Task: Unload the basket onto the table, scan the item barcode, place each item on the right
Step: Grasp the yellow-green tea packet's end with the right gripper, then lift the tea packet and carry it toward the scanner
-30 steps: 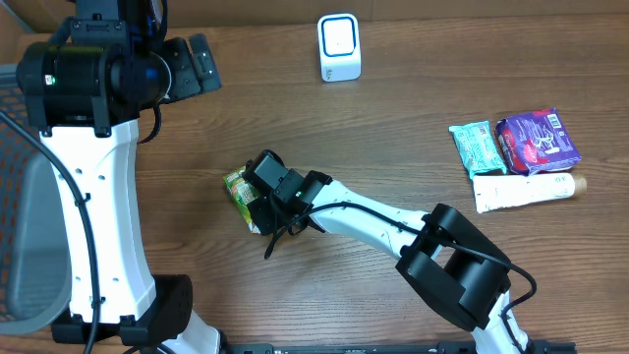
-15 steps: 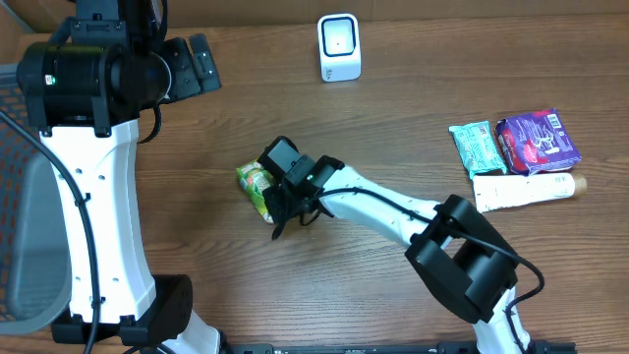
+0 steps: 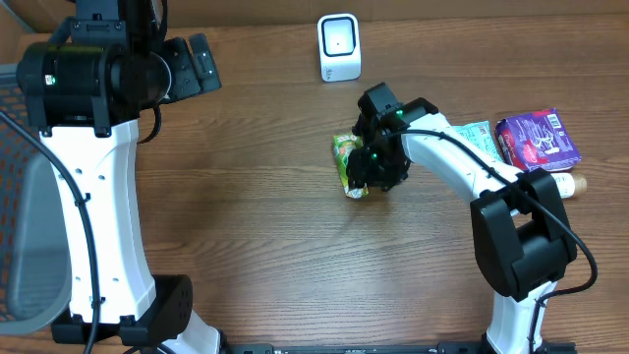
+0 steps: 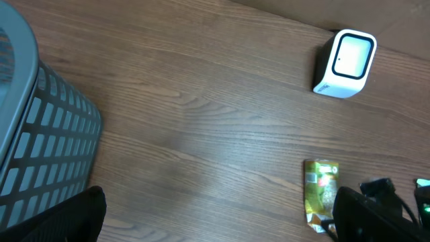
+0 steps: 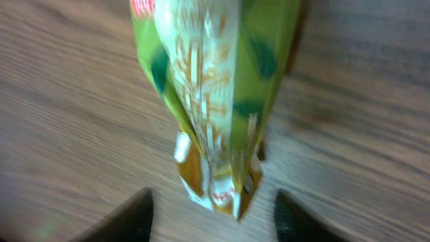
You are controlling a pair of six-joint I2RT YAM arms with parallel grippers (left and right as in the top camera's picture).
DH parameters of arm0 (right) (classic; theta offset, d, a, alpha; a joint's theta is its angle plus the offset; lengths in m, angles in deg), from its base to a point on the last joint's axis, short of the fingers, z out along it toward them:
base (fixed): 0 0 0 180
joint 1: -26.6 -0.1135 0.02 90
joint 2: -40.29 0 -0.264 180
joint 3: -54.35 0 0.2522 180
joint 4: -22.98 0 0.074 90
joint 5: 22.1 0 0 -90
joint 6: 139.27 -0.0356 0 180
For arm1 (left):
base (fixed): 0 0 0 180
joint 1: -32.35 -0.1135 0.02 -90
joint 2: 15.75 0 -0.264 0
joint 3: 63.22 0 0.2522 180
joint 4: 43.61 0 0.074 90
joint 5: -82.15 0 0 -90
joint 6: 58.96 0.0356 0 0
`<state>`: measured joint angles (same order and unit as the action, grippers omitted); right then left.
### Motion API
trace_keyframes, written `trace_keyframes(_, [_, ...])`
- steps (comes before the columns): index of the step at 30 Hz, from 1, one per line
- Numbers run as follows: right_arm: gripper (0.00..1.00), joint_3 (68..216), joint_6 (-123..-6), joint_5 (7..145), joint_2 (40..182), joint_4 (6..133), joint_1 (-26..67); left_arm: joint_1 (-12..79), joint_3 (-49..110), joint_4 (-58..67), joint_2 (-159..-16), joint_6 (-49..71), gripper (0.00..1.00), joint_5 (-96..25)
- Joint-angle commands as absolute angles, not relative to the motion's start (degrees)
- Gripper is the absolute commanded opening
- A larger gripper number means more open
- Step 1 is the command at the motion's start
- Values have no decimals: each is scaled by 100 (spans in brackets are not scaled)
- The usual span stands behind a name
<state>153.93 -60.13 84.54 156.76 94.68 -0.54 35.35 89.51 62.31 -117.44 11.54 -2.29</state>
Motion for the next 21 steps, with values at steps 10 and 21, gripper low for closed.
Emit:
trace_keyframes(10, [75, 16296, -5350, 7818, 15496, 9857, -172, 3575, 8943, 6229, -11733, 1090, 100, -257])
trace_keyframes(21, [73, 15695, -5328, 8144, 15555, 9081, -185, 3575, 8943, 6229, -11733, 1088, 100, -257])
